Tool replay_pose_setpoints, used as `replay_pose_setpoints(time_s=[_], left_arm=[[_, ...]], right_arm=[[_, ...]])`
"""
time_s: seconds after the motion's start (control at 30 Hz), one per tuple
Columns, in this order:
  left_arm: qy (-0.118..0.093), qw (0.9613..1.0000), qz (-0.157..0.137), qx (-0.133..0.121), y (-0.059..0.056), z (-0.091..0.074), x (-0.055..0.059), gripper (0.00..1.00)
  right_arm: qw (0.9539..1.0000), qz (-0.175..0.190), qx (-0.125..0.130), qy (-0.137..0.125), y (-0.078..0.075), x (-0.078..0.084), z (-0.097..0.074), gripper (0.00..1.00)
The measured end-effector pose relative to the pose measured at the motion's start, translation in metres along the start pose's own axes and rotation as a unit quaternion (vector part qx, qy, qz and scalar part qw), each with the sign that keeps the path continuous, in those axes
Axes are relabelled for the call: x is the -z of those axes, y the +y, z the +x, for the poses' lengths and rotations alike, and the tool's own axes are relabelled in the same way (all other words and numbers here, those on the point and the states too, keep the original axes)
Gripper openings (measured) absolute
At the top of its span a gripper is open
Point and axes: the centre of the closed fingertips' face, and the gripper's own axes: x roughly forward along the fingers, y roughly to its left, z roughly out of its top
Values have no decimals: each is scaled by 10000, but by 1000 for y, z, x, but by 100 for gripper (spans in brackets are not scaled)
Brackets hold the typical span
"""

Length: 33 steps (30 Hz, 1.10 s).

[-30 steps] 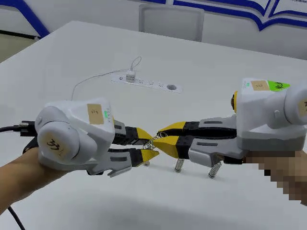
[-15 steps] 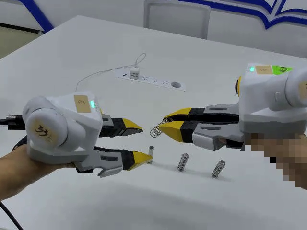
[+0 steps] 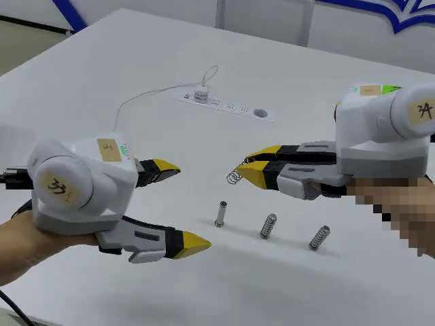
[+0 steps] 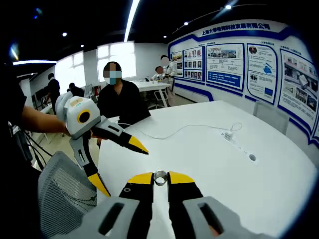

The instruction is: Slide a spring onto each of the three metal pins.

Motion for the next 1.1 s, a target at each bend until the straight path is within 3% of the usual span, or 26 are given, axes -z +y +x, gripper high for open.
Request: replay_pose_setpoints(time_s=[0.13, 0.23, 0.47, 0.63, 0.87, 1.1], left_arm=[[18, 9998, -184, -90, 6, 0, 3, 79], [-167, 9985, -515, -13, 5, 1, -1, 83], [-45, 9994, -357, -9, 1, 1, 4, 96], [-28, 9983, -548, -178, 9, -3, 11, 100], [35, 9970, -653, -413, 22, -10, 22, 100], [105, 9962, -736, -449, 24, -8, 27, 100]], right_arm=[[9986, -369, 71, 362, -6, 14, 8, 11], [9975, -478, 15, 515, -6, 21, 14, 11], [9961, -472, -42, 750, -16, 35, 28, 11], [9946, -459, -58, 924, -20, 44, 37, 11], [9926, -470, -83, 1113, -23, 52, 45, 11], [9918, -410, -136, 1199, -25, 56, 52, 11]])
